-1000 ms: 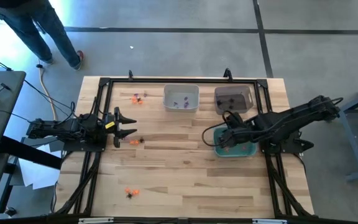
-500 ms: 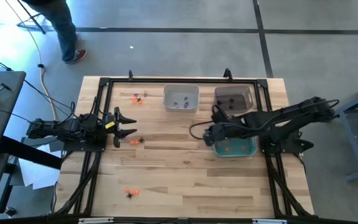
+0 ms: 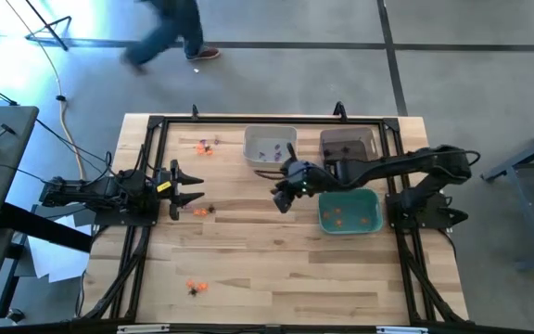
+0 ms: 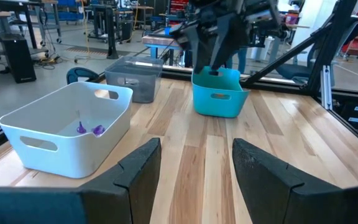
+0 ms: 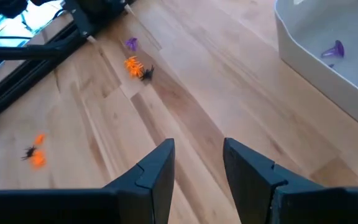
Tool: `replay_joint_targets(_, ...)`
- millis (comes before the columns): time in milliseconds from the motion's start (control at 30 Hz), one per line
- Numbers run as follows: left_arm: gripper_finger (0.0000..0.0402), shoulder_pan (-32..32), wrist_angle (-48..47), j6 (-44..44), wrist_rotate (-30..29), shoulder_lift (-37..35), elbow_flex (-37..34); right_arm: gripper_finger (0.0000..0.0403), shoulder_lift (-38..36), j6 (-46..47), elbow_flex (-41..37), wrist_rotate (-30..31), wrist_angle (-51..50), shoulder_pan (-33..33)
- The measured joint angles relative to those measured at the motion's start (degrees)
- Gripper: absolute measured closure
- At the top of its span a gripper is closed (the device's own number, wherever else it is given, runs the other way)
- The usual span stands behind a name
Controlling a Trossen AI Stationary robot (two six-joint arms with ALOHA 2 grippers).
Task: Sort Halloween decoration
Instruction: Put the purple witch hat toy into the white bin
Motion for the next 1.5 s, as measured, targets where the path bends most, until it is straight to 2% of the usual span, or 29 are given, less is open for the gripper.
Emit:
replay_joint_targets(367, 0.0216, 0.0, 0.0, 0.0, 0.0, 0.0, 0.0, 0.0269, 6.7, -2.4, 0.0, -1.6, 6.4, -0.8)
replay_joint_targets(667, 0.0216, 0.0, 0.0, 0.0, 0.0, 0.0, 0.0, 0.0269, 6.7, -2.4, 0.0, -2.2, 6.4, -0.3)
replay_joint_targets(967, 0.0216, 0.0, 0.0, 0.0, 0.0, 0.0, 0.0, 0.0269, 6.7, -2.4, 0.0, -2.2, 2.9, 5.1)
replay_joint_targets(1233, 0.0216, 0.0, 0.0, 0.0, 0.0, 0.0, 0.0, 0.0269, 6.7, -2.4, 0.0, -1.8, 7.2, 9.9)
replay_joint_targets(1300, 0.0216, 0.0, 0.0, 0.0, 0.0, 0.0, 0.0, 0.0269, 6.7, -2.4, 0.0, 0.0, 7.2, 10.6)
replay_joint_targets(1433, 0.0216, 0.0, 0.0, 0.0, 0.0, 0.0, 0.0, 0.0269, 6.8, -1.3, 0.0, 8.9, 7.2, 11.7)
replay_joint_targets(1500, 0.0216, 0.0, 0.0, 0.0, 0.0, 0.0, 0.0, 0.0269, 6.8, -0.5, 0.0, 10.6, 7.3, 12.0)
